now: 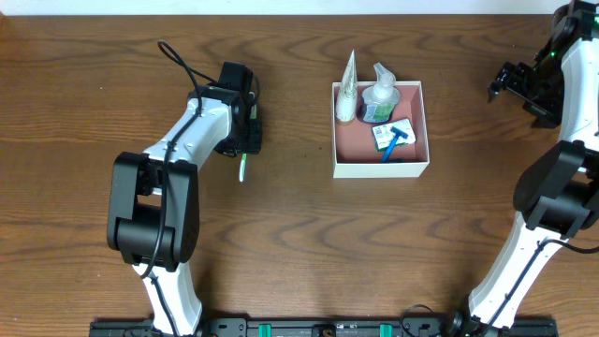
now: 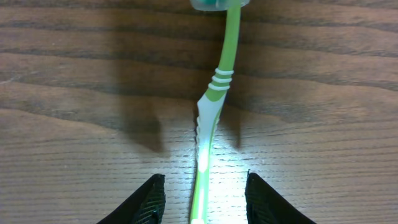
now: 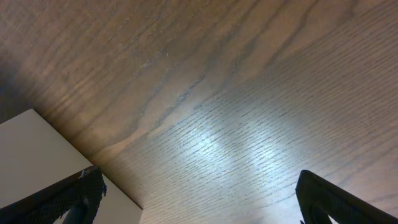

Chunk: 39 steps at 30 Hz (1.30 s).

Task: Pack container
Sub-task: 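Move the left gripper back left over the green toothbrush, then lower and close the left gripper on the toothbrush handle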

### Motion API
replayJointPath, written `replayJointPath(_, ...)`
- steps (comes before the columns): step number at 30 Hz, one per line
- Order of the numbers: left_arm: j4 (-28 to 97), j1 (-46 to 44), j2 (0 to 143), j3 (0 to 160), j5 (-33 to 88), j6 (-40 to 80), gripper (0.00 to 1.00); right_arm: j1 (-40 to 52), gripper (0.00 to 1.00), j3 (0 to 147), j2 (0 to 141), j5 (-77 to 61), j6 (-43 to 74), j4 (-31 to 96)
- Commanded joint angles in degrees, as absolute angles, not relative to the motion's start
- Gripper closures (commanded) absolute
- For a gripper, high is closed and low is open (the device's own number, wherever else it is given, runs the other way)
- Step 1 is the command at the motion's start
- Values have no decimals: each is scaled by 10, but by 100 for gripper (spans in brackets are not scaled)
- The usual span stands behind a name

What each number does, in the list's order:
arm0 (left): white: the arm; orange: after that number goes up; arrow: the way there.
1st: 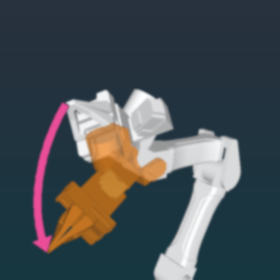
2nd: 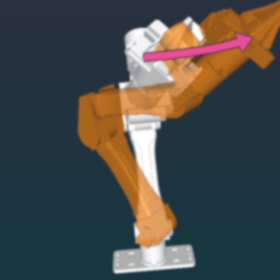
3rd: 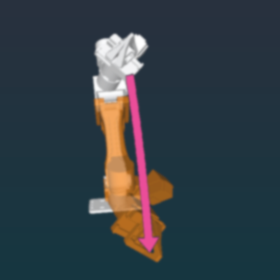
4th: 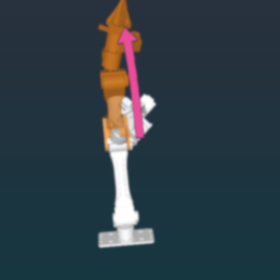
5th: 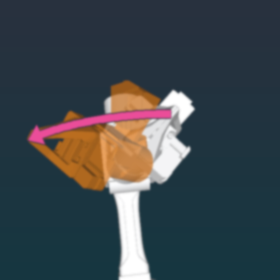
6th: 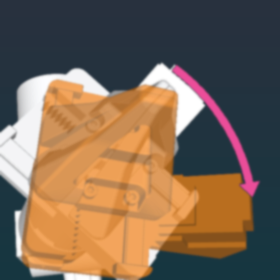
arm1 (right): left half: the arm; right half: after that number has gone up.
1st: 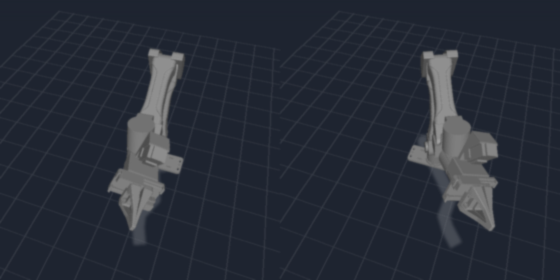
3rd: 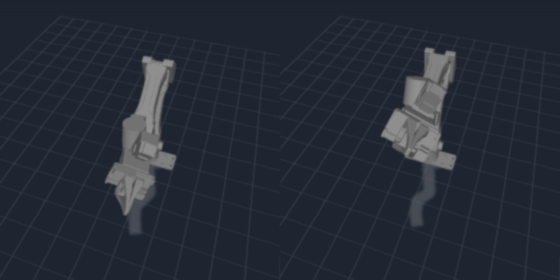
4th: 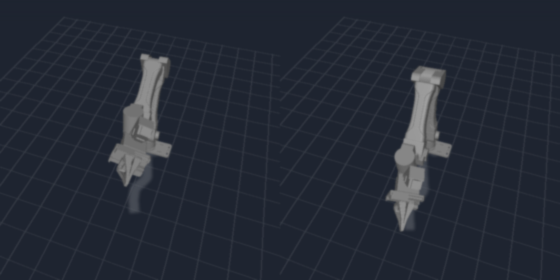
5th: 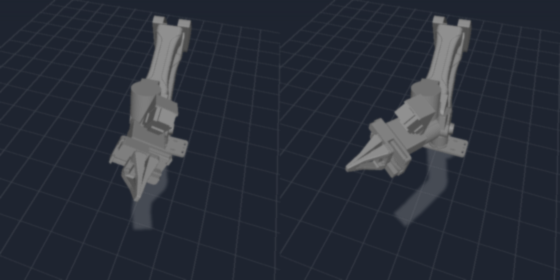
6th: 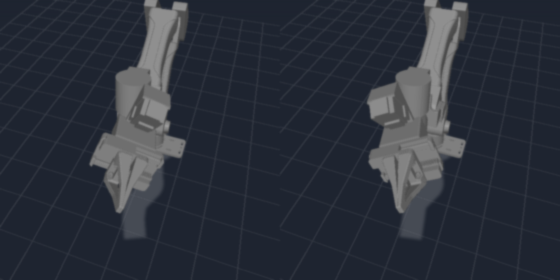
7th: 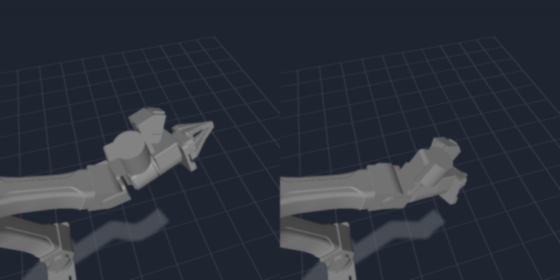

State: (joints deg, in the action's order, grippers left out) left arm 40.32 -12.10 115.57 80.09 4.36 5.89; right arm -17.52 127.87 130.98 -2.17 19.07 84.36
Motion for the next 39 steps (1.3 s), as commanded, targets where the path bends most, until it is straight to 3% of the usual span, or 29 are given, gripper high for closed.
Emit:
replayJointPath(1,399,-118,1162,797,51,50,57,-176,1,1278,1301,-24,199,844)
replayJointPath(39,393,-118,1188,796,34,50,58,-177,1,1278,1301,-24,199,844)
